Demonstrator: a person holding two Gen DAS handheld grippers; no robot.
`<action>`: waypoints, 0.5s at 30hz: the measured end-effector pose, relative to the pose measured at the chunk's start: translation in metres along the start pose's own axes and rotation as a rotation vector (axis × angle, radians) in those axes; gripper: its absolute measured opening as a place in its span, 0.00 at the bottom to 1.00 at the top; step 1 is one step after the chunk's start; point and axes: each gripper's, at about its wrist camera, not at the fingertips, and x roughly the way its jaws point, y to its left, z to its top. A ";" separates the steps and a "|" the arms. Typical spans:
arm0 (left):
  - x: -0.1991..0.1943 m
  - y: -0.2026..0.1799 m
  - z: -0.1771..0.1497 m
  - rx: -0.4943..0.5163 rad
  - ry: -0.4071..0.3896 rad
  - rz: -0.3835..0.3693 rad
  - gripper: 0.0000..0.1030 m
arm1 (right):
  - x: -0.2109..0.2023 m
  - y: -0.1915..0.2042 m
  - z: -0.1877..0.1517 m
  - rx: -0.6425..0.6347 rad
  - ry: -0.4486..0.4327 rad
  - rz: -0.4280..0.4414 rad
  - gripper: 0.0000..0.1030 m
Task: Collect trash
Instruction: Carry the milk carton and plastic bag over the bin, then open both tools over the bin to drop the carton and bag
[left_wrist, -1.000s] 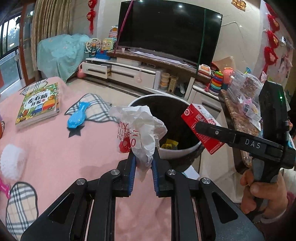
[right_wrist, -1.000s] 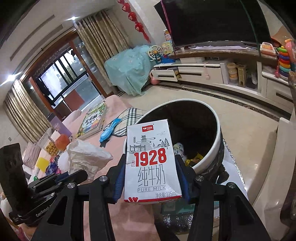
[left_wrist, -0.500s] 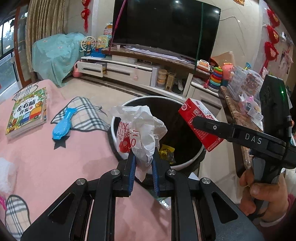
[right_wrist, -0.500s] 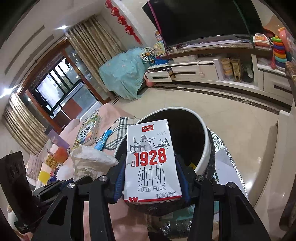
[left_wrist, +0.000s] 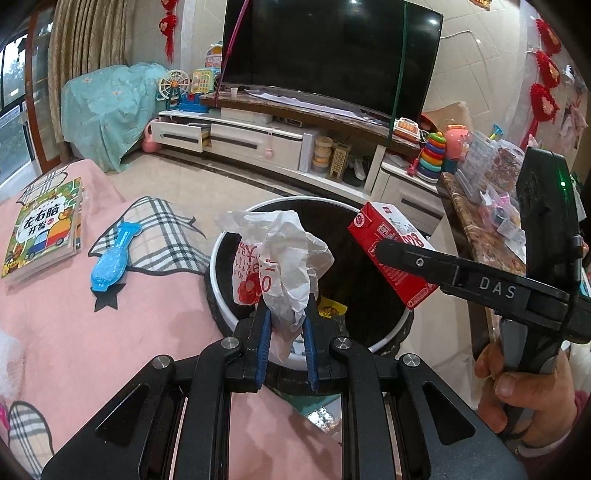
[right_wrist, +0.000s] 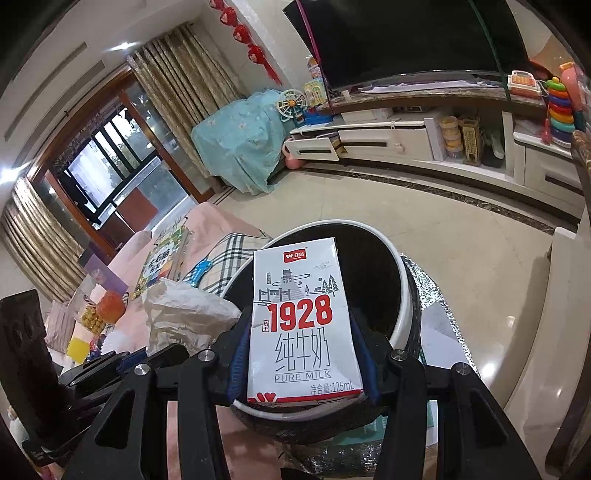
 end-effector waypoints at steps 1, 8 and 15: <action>0.001 0.000 0.000 0.000 0.002 0.000 0.14 | 0.002 -0.001 0.001 0.001 0.004 -0.004 0.49; 0.010 0.003 0.004 -0.005 0.015 0.000 0.14 | 0.008 -0.002 0.005 -0.009 0.018 -0.016 0.49; 0.018 0.002 0.009 -0.005 0.027 0.002 0.14 | 0.016 -0.005 0.009 -0.008 0.036 -0.033 0.49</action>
